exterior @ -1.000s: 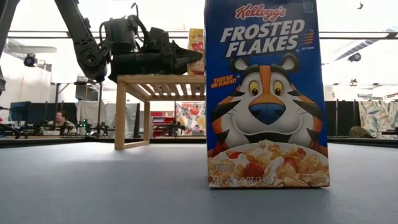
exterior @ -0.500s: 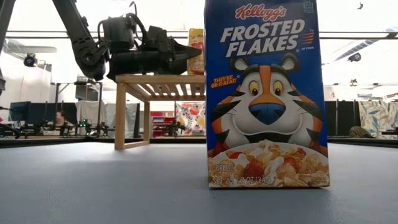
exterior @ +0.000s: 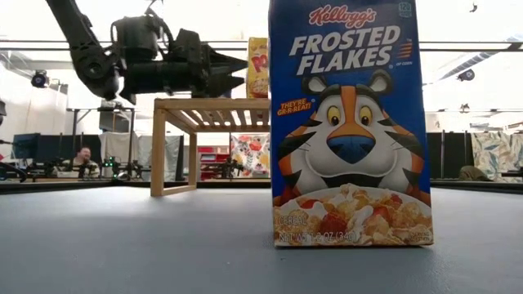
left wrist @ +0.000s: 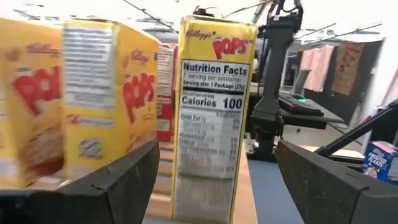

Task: Stack cereal on shelf
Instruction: Put the left blue cereal box on the shelf aligned with the other blue cereal box

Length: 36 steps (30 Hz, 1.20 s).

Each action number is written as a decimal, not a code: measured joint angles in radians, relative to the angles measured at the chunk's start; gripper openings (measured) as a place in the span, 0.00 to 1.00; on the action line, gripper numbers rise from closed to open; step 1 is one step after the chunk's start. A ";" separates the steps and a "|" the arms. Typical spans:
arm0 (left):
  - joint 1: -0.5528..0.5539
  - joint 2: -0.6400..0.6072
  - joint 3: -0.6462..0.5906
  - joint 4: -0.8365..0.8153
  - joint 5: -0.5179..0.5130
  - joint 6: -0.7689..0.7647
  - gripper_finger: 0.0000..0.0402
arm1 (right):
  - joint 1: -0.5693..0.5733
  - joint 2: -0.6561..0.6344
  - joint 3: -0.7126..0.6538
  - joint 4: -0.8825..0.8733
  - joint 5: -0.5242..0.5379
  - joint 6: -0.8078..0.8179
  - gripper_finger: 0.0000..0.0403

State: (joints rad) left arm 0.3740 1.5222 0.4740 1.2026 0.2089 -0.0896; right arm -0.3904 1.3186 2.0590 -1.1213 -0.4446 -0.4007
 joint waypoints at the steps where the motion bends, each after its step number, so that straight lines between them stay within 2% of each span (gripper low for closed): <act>1: 0.000 -0.021 -0.016 -0.008 -0.011 0.003 0.77 | 0.000 0.000 0.000 0.000 0.000 0.000 0.75; 8: -0.005 -0.203 -0.146 -0.017 -0.044 0.004 0.77 | 0.000 0.000 0.000 0.001 0.000 0.004 0.74; 12: -0.045 -0.321 -0.204 -0.041 -0.045 0.010 0.77 | 0.000 -0.002 0.000 -0.002 0.000 -0.001 0.74; 14: -0.077 -0.384 -0.215 -0.127 -0.069 0.020 0.77 | 0.000 -0.006 0.000 -0.011 0.000 0.000 0.74; 17: -0.143 -0.466 -0.200 -0.333 -0.159 0.040 0.77 | 0.000 -0.015 0.000 -0.029 0.000 0.000 0.74; 22: -0.314 -0.553 -0.081 -0.715 -0.298 0.049 0.76 | 0.000 -0.020 -0.003 -0.042 0.000 0.001 0.74; 28: -0.543 -0.534 0.138 -1.143 -0.508 -0.047 0.72 | 0.000 -0.022 -0.003 -0.065 0.000 0.011 0.74; 30: -0.608 -0.504 0.193 -1.216 -0.542 -0.100 0.70 | 0.000 -0.022 -0.004 -0.065 0.000 0.010 0.73; 33: -0.707 -0.451 0.247 -1.232 -0.570 -0.134 0.68 | 0.000 -0.022 -0.009 -0.066 -0.007 0.007 0.73; 36: -0.802 -0.397 0.276 -1.231 -0.667 -0.156 0.67 | 0.001 -0.022 -0.016 -0.067 -0.009 0.007 0.73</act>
State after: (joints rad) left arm -0.4277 1.1248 0.7498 -0.0286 -0.4582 -0.2454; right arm -0.3897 1.2968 2.0427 -1.1881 -0.4534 -0.3935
